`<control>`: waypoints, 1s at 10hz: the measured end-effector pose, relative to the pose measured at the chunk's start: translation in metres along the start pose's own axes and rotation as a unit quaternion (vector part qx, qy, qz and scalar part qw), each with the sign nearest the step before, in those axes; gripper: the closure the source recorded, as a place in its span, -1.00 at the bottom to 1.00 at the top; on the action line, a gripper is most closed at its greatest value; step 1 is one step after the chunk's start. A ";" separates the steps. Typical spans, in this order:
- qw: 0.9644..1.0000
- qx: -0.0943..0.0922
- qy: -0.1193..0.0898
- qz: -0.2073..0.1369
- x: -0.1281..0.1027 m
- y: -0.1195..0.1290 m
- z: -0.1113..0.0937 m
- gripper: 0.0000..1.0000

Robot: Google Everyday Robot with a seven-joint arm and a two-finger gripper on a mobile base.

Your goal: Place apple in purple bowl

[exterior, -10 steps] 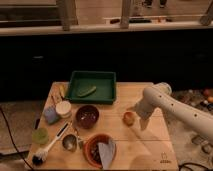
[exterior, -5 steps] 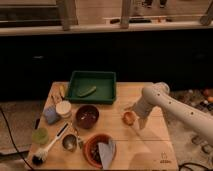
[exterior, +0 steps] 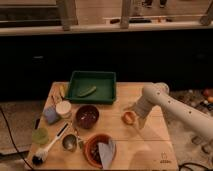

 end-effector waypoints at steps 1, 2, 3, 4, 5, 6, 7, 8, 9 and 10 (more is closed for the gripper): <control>1.000 -0.001 -0.005 -0.003 0.001 0.000 0.002 -0.60; 1.000 -0.001 -0.008 -0.004 0.003 0.001 0.004 -0.60; 1.000 -0.001 -0.012 -0.006 0.005 0.003 0.005 -0.60; 1.000 -0.001 -0.016 -0.008 0.006 0.003 0.006 -0.60; 1.000 -0.001 -0.019 -0.009 0.007 0.004 0.007 -0.60; 1.000 -0.001 -0.023 -0.012 0.007 0.003 0.007 -0.60; 1.000 -0.002 -0.026 -0.013 0.008 0.004 0.007 -0.60; 0.999 -0.001 -0.029 -0.013 0.009 0.004 0.007 -0.60; 0.999 -0.002 -0.032 -0.015 0.011 0.005 0.008 -0.60; 0.999 -0.001 -0.035 -0.017 0.011 0.004 0.008 -0.60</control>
